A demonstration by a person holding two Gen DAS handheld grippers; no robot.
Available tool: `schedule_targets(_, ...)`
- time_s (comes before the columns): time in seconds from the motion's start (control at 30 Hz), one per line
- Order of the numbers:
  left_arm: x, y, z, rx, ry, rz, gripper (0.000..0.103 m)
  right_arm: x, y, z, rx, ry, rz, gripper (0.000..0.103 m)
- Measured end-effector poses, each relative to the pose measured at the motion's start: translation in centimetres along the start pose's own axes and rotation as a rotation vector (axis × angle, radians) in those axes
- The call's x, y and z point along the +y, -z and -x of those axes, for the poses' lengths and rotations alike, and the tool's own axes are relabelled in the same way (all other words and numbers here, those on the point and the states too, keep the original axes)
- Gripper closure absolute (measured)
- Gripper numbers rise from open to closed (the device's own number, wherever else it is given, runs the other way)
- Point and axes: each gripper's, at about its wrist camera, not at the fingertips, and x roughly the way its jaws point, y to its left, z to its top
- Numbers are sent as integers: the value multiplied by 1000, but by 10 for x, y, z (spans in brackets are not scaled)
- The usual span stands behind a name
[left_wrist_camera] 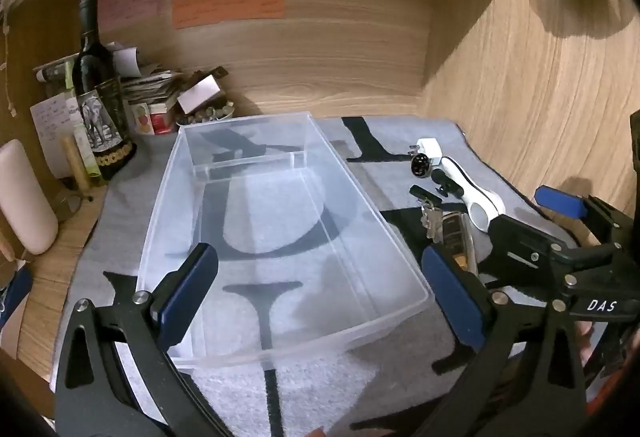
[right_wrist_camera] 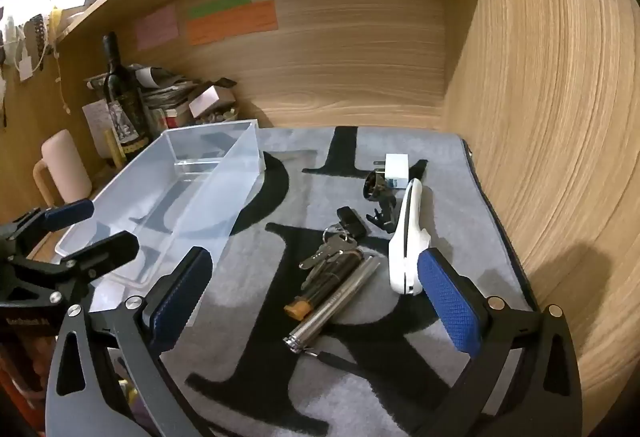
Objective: Organize rigid objects
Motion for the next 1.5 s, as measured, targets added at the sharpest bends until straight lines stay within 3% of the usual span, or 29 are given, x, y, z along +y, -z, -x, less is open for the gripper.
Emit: schedule_targets(1.5,3,1,-2,-12,-14,8,0,11,0,0,-11,-13,27,0)
